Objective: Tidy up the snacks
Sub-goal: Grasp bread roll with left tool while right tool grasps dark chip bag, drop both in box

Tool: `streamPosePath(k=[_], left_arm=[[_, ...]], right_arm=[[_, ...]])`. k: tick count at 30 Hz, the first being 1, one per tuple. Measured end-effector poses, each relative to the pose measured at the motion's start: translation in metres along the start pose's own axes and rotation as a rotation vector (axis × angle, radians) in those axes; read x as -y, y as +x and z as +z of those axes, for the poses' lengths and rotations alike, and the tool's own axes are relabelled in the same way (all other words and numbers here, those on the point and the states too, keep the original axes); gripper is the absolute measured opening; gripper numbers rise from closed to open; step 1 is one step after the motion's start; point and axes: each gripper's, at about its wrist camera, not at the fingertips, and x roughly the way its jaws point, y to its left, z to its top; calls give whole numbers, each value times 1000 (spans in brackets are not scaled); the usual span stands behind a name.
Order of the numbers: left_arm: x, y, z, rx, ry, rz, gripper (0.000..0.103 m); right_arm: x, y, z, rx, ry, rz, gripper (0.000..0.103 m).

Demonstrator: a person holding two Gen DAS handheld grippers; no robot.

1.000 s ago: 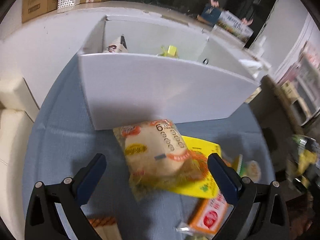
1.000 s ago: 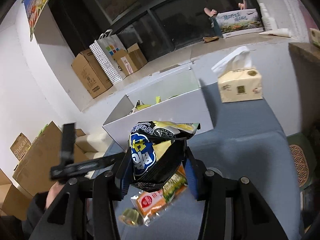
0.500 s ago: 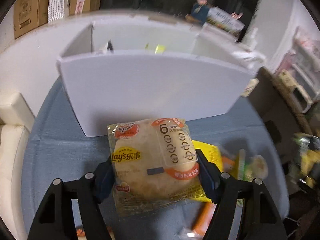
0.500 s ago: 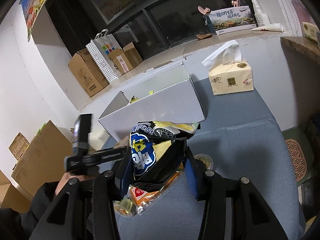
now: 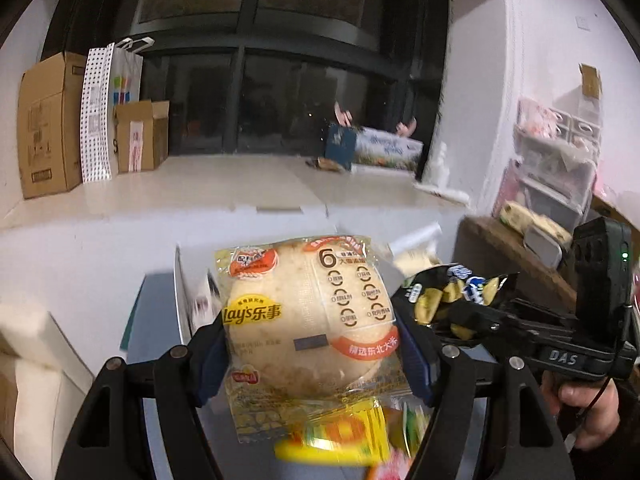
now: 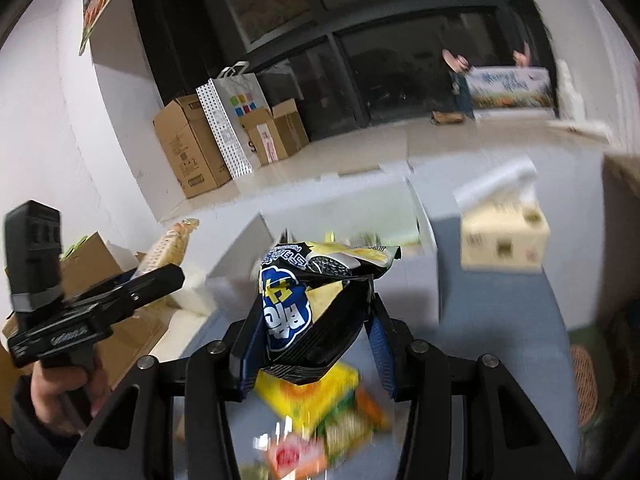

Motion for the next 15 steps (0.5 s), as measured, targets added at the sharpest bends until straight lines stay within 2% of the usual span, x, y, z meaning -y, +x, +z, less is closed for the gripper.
streamPosePath(k=[2, 6, 12, 13, 14, 15], left_arm=[[-9, 13, 21, 17, 0, 11, 77], [-18, 44, 47, -13, 46, 38, 77], [-34, 81, 54, -32, 72, 100, 78], [-39, 88, 53, -55, 65, 115, 82], [-42, 95, 50, -78, 52, 129, 95], [-47, 98, 48, -91, 33, 134, 100]], right_arm=[[1, 18, 24, 6, 1, -20, 51], [7, 54, 65, -18, -6, -60, 51], [10, 93, 94, -42, -61, -123, 53], [11, 98, 95, -47, -61, -124, 57], [13, 105, 97, -63, -55, -112, 59], [14, 110, 98, -78, -47, -99, 76]])
